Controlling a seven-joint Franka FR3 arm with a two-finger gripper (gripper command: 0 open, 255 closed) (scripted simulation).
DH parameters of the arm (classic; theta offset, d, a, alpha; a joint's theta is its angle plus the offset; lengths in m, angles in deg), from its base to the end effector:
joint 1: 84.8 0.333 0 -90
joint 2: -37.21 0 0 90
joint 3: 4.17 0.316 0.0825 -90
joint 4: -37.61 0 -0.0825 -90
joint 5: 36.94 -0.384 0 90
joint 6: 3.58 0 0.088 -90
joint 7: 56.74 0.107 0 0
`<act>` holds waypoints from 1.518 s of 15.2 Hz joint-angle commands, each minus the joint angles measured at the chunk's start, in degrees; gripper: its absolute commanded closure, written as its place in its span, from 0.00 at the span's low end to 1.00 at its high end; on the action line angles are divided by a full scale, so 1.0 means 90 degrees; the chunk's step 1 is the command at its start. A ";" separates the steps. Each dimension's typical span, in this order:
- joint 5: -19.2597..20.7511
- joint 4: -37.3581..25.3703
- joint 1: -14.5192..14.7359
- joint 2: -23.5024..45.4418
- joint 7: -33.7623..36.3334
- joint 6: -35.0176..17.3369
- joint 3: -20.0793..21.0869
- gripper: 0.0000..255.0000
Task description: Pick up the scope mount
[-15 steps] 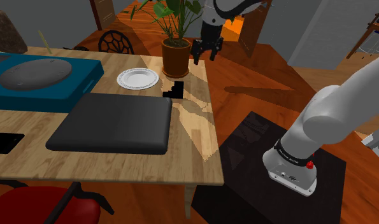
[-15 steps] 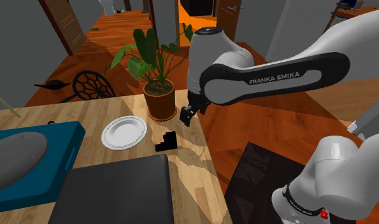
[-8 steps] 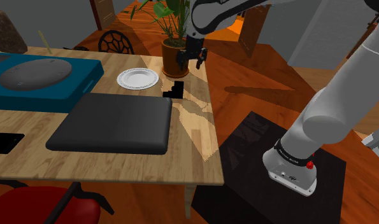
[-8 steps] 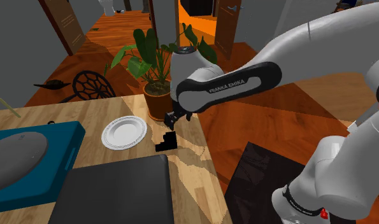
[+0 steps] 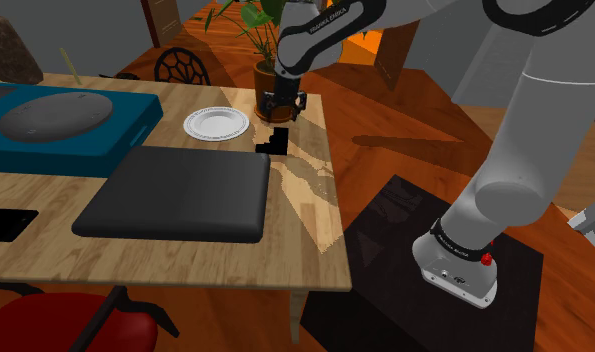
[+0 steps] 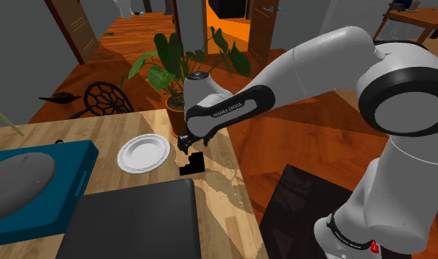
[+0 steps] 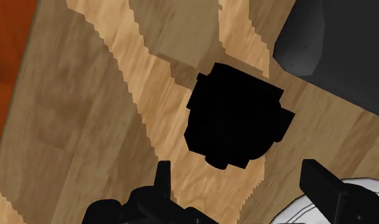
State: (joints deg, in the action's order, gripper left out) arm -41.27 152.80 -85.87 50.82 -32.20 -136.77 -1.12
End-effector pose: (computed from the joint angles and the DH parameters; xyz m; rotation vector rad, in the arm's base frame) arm 0.6011 0.0211 0.3447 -2.9796 0.6747 -0.0897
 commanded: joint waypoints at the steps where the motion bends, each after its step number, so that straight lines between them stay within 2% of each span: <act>1: -0.0011 -0.0001 0.0005 0.0137 0.0016 -0.0141 0.0001 0.00; 8: -0.0020 0.0105 0.0008 0.0369 -0.0008 -0.0478 0.0004 0.00; 9: -0.0019 0.0102 0.0009 0.0371 -0.0006 -0.0477 0.0004 1.00; 18: -0.0020 0.0105 0.0008 0.0369 -0.0008 -0.0478 0.0003 1.00; 23: -0.0010 -0.0012 0.0005 0.0117 0.0018 -0.0109 0.0001 1.00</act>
State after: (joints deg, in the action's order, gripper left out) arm -41.35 152.76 -85.80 52.35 -32.03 -138.29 -1.10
